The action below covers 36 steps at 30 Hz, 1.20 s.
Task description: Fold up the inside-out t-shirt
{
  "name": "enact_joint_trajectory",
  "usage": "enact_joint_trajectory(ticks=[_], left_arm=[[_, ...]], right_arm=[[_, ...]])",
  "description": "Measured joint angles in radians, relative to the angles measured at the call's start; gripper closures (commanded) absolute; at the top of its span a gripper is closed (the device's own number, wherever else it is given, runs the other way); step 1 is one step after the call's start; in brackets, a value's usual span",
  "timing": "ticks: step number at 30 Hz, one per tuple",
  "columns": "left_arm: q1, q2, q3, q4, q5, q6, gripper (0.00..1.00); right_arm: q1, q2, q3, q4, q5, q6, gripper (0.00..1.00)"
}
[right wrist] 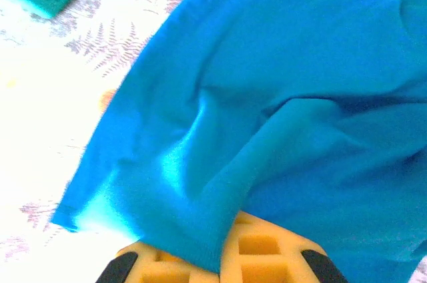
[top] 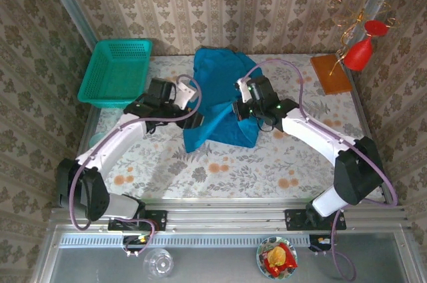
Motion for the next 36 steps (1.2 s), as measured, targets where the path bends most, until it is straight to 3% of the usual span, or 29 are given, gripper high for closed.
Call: enact_joint_trajectory(ticks=[9,16,18,22,25,32,36], left_arm=[[-0.118,0.079,-0.001,0.166,-0.003,0.012,0.30],[-0.154,0.195,0.009,0.220,-0.107,0.023,0.31],[-0.154,0.214,0.009,0.225,-0.150,0.027,0.37],[-0.146,0.241,0.009,0.224,-0.211,0.039,0.78],[-0.137,0.243,0.015,0.217,-0.217,0.048,0.97],[-0.118,0.245,0.206,0.134,-0.171,0.053,1.00],[-0.118,0.263,0.352,0.063,-0.141,0.053,1.00]], right_arm=[[-0.002,0.000,0.090,-0.074,-0.100,0.151,1.00],[-0.011,-0.004,0.116,-0.101,-0.105,0.214,1.00],[-0.019,-0.014,0.117,-0.112,-0.105,0.224,1.00],[-0.041,-0.042,0.130,-0.140,-0.096,0.228,1.00],[-0.068,-0.061,0.134,-0.164,-0.072,0.227,0.98],[-0.140,-0.069,0.065,-0.196,-0.016,0.240,0.75],[-0.123,-0.102,-0.049,-0.201,-0.010,0.271,0.71]])
